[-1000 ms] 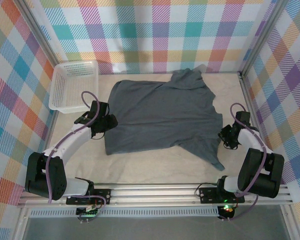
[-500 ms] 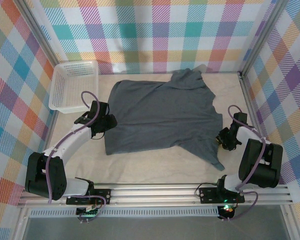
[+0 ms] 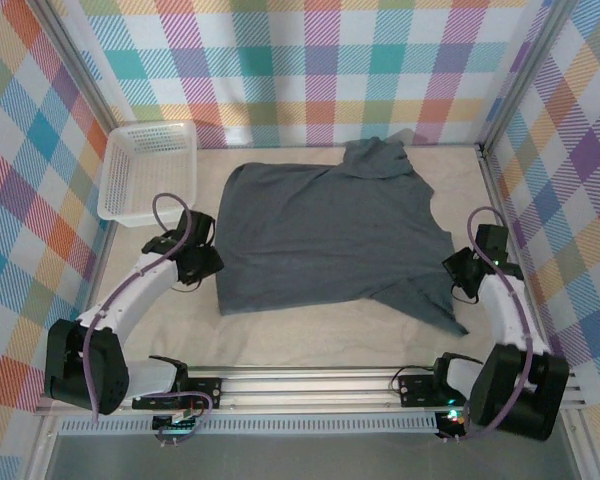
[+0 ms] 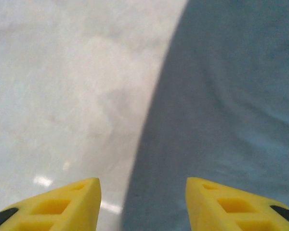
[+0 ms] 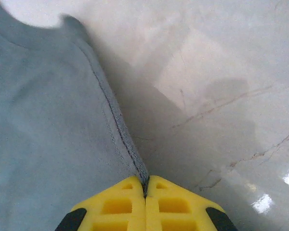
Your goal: Fold the inside-out t-shirt
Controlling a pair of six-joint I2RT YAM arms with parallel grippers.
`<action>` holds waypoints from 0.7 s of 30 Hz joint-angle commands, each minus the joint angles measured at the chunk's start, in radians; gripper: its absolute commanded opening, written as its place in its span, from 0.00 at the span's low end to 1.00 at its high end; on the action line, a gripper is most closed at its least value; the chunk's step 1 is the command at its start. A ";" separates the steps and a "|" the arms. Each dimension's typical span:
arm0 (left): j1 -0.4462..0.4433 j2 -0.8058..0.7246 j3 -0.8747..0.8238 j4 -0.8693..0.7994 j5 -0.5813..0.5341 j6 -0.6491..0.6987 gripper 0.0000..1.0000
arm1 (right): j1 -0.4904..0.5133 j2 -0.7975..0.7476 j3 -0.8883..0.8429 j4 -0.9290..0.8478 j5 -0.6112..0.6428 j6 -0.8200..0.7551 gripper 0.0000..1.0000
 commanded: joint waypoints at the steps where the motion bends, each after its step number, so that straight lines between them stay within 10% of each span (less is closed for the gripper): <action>1: 0.012 -0.005 -0.062 -0.132 0.034 -0.079 0.46 | 0.001 -0.035 -0.025 -0.053 0.027 0.020 0.00; 7: -0.009 0.013 -0.185 0.070 0.370 -0.148 0.39 | 0.002 -0.003 -0.019 -0.042 -0.011 -0.005 0.00; 21: -0.064 0.037 -0.251 0.109 0.403 -0.202 0.42 | 0.001 -0.017 -0.016 -0.041 -0.004 -0.011 0.00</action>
